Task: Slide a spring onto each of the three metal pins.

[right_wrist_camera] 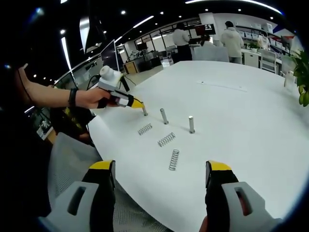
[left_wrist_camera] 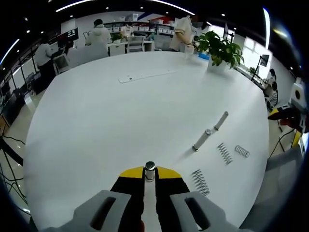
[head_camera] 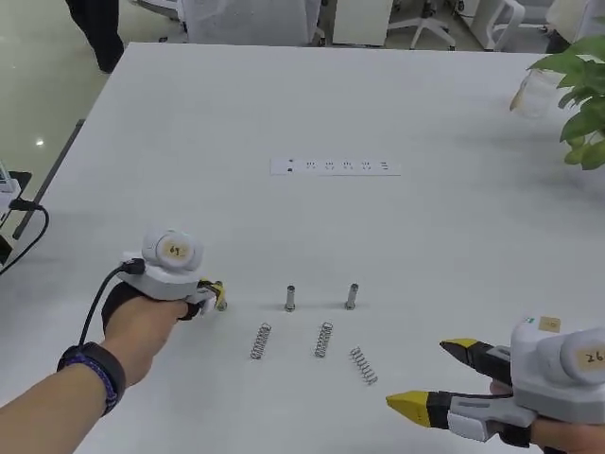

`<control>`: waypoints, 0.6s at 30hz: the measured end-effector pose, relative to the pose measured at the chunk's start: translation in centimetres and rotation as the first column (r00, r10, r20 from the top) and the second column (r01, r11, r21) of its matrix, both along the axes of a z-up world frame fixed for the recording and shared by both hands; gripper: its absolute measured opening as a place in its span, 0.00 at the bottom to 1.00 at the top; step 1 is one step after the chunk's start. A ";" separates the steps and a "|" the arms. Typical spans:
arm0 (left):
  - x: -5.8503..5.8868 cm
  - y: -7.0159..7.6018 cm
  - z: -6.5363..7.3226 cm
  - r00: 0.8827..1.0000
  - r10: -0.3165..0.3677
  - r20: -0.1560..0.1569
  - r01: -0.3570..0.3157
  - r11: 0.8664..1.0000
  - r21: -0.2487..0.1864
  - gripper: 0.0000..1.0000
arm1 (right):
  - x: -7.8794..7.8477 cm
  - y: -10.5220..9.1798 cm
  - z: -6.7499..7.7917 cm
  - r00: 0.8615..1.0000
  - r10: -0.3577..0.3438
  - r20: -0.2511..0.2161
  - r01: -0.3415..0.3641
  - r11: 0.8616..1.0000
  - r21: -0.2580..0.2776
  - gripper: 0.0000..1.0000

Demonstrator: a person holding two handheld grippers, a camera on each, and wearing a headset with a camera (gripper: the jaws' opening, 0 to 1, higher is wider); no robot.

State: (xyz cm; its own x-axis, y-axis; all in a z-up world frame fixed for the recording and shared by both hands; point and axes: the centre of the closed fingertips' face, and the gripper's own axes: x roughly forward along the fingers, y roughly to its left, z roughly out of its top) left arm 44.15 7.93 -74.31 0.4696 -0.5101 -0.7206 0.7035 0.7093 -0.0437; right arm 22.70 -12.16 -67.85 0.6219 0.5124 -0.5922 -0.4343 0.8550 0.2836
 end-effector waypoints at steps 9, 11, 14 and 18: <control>-0.1 0.0 -0.2 1.000 -0.007 0.008 0.007 1.000 0.004 0.00 | -0.1 0.0 0.0 1.000 0.000 -0.001 0.000 1.000 0.002 0.75; -0.2 0.0 -0.2 1.000 -0.008 0.009 0.008 1.000 0.005 0.00 | -0.1 0.1 0.0 1.000 0.001 -0.001 -0.001 1.000 0.001 0.75; -0.3 0.0 -0.2 1.000 -0.013 0.011 0.013 1.000 0.008 0.00 | 0.0 0.1 0.0 1.000 0.000 0.000 0.000 1.000 0.003 0.75; -0.3 0.0 -0.2 1.000 -0.010 0.010 0.010 1.000 0.008 0.00 | 0.0 0.1 0.0 1.000 0.002 0.000 -0.002 1.000 0.002 0.75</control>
State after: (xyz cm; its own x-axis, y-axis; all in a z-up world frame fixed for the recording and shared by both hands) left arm 43.84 7.93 -74.52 0.4717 -0.5092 -0.7199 0.7108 0.7027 -0.0313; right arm 22.66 -12.07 -67.87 0.6212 0.5146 -0.5910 -0.4357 0.8537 0.2853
